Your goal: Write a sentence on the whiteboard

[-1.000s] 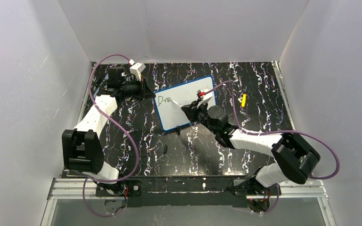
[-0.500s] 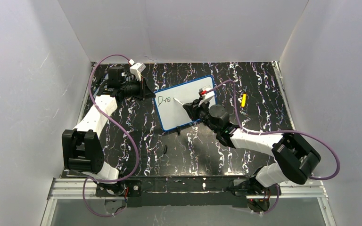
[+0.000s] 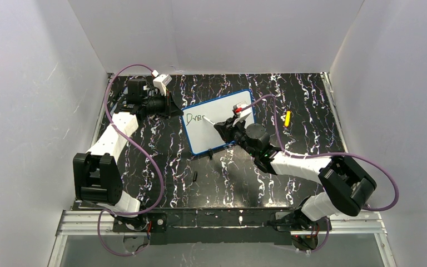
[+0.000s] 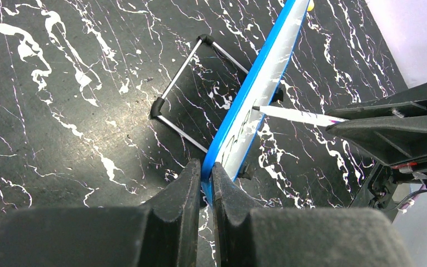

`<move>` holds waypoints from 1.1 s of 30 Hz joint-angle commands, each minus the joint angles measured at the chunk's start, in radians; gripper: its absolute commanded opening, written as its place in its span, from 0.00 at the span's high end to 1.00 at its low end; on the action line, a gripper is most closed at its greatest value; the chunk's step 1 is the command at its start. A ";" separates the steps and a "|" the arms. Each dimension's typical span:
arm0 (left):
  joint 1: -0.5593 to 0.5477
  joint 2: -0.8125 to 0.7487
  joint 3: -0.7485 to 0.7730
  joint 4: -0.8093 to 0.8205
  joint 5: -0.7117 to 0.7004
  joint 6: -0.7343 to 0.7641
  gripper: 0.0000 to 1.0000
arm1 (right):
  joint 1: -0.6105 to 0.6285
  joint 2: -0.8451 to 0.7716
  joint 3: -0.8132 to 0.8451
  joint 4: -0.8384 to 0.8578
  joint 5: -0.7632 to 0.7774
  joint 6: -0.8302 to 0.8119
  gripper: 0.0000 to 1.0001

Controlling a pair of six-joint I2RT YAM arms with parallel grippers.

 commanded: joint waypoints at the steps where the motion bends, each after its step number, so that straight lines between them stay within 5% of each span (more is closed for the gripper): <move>1: -0.005 -0.042 -0.001 -0.009 0.028 -0.003 1.00 | -0.007 0.014 0.005 0.043 -0.024 -0.005 0.99; 33: -0.005 -0.041 0.000 -0.010 0.033 -0.005 1.00 | -0.008 -0.024 0.031 0.050 0.060 -0.039 0.99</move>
